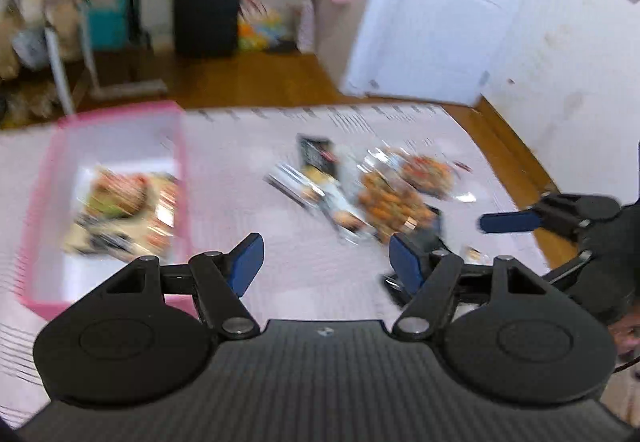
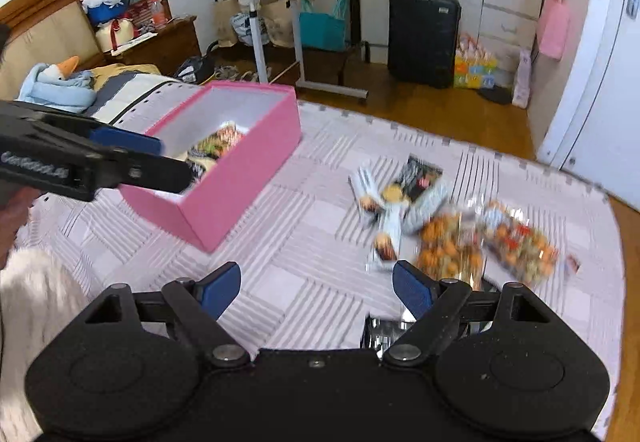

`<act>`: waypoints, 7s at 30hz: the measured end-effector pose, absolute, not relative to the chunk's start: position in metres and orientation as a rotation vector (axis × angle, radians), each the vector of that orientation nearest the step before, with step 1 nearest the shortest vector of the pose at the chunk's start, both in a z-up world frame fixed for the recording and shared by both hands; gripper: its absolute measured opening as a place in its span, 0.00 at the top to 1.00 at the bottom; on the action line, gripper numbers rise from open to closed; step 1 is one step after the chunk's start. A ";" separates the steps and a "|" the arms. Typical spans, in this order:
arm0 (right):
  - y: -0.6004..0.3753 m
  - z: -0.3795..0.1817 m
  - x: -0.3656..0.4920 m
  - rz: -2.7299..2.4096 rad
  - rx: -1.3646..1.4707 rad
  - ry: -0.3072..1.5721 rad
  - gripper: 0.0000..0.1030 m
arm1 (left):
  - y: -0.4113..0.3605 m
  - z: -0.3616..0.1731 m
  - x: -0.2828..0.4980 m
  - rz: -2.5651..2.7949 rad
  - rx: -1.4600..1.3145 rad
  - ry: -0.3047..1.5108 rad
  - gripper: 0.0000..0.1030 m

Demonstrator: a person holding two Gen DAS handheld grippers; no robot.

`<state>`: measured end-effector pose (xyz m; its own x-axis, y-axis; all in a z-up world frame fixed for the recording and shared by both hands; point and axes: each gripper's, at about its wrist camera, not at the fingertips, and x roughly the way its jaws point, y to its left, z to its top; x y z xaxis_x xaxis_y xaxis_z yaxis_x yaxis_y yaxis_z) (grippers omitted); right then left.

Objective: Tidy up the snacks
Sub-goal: 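Open the left tool to drop the noodle packet into the pink box, then grasp the black snack bar with the left tool, then carry the black snack bar with the left tool over the pink box, then open the left tool to release the black bar into the box, then reach the right tool to a white biscuit bar and grasp it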

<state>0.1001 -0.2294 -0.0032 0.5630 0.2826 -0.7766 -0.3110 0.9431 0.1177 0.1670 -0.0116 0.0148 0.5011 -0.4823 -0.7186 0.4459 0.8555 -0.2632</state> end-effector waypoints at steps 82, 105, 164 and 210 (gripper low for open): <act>-0.246 -0.150 0.118 0.220 0.093 1.158 0.43 | -0.124 -0.162 0.184 -0.748 -0.177 1.294 0.66; -0.186 -0.055 0.074 0.324 0.028 1.023 0.43 | -0.054 -0.062 0.133 -0.726 -0.135 1.184 0.66; -0.113 0.024 0.164 0.410 -0.053 0.753 0.29 | 0.134 -0.002 0.217 -0.251 -0.139 0.872 0.54; -0.255 -0.155 0.228 0.269 0.096 0.840 0.52 | -0.090 -0.165 0.352 -0.312 -0.342 0.938 0.52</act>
<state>0.2276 -0.2546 -0.1551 0.6357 0.2726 -0.7222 -0.1968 0.9619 0.1898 0.3523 -0.0901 -0.1652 0.5543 -0.4040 -0.7277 0.1115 0.9024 -0.4161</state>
